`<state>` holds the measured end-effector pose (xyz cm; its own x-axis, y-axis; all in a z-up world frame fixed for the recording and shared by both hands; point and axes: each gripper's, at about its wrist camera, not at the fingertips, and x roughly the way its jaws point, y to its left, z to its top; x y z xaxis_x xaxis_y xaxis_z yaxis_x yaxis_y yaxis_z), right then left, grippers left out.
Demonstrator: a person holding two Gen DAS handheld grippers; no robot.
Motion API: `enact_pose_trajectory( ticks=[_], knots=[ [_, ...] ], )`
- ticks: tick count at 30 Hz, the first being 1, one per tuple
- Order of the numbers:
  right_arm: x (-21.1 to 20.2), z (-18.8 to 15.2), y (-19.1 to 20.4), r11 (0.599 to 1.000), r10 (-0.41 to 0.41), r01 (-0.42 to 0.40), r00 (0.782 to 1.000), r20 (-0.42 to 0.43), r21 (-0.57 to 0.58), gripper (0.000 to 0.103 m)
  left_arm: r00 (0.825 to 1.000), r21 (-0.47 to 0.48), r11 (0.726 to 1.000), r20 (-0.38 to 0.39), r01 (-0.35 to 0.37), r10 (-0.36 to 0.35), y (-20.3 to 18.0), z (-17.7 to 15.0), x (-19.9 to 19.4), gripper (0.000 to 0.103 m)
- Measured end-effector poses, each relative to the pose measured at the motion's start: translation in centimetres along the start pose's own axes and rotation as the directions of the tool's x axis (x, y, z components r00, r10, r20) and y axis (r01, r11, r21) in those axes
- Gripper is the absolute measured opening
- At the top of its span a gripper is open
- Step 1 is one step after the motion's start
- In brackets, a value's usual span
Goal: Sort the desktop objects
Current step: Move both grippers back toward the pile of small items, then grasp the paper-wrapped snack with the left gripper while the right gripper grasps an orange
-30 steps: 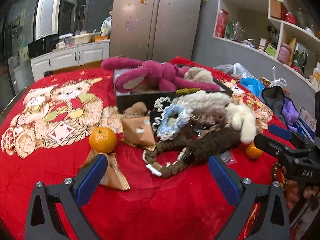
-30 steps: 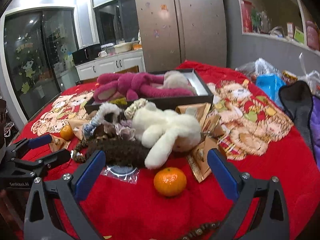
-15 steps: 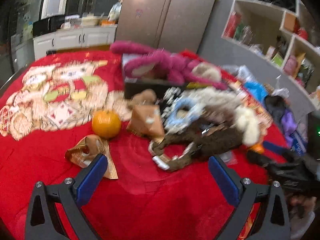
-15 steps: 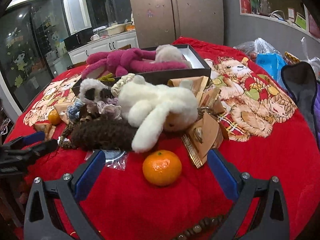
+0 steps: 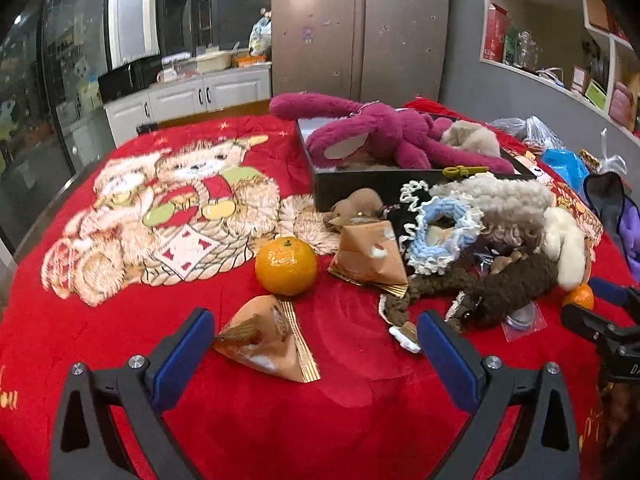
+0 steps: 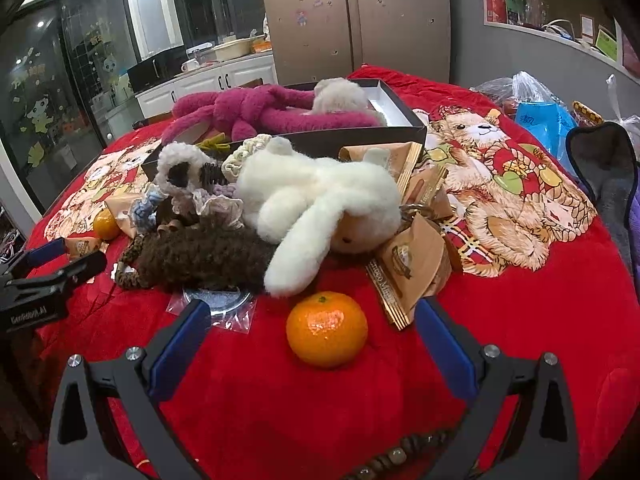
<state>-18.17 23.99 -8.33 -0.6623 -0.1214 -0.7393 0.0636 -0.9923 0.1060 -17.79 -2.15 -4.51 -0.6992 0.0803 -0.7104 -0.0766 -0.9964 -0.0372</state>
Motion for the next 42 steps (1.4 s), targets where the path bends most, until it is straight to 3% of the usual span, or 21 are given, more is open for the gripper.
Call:
enact_pose_trajectory(
  ticks=[3,8,16,22,26,27,29,32,36,38,42],
  knots=[
    [0.6,-0.1,-0.1,1.0,-0.009,0.009,0.999,-0.032,0.005,0.103,0.989,-0.054,0.998,-0.144,-0.039,0.031,1.3,0.0,2.7,0.103],
    [1.4,-0.3,-0.7,0.999,0.0,0.003,0.997,-0.076,0.032,0.102,0.988,-0.039,0.997,-0.145,-0.06,0.054,1.3,-0.1,2.9,0.103],
    [1.2,-0.4,-0.5,1.0,-0.004,0.006,0.998,-0.069,0.027,0.096,0.988,-0.043,0.998,-0.146,-0.055,0.048,1.6,-0.2,2.9,0.103],
    [1.1,-0.3,-0.6,0.999,-0.014,0.016,0.998,-0.065,0.028,0.08,0.989,-0.041,0.998,-0.144,-0.044,0.037,1.3,-0.2,2.7,0.103],
    [0.9,-0.3,-1.0,0.999,-0.029,0.031,0.998,-0.058,0.033,0.052,0.991,-0.053,0.998,-0.137,-0.018,0.01,1.5,-0.3,2.4,0.103],
    [0.8,-0.3,-1.1,0.999,-0.028,0.03,0.998,-0.057,0.033,0.049,0.991,-0.055,0.998,-0.133,-0.01,0.003,1.5,-0.2,2.4,0.102],
    [0.7,-0.2,-1.1,0.999,-0.02,0.021,0.998,-0.052,0.032,0.04,0.993,-0.058,0.998,-0.116,-0.011,0.004,1.7,-0.2,2.1,0.087],
    [0.6,-0.3,-1.0,1.0,-0.014,0.016,0.999,-0.047,0.026,0.039,0.995,-0.054,0.998,-0.101,-0.024,0.018,1.6,-0.1,1.8,0.071],
    [0.4,-0.2,-0.8,1.0,0.01,-0.009,0.999,-0.038,0.019,0.039,0.995,-0.051,0.998,-0.093,-0.028,0.023,1.6,-0.1,1.6,0.059],
    [0.3,-0.2,-0.5,1.0,0.023,-0.023,0.999,-0.035,0.014,0.039,0.996,-0.035,0.999,-0.087,-0.022,0.019,1.6,0.0,1.5,0.034],
    [0.0,-0.2,-0.2,0.998,0.064,-0.064,0.998,-0.025,0.01,0.039,0.995,-0.076,0.997,-0.095,0.033,-0.041,2.3,0.0,1.4,0.03]
  ],
)
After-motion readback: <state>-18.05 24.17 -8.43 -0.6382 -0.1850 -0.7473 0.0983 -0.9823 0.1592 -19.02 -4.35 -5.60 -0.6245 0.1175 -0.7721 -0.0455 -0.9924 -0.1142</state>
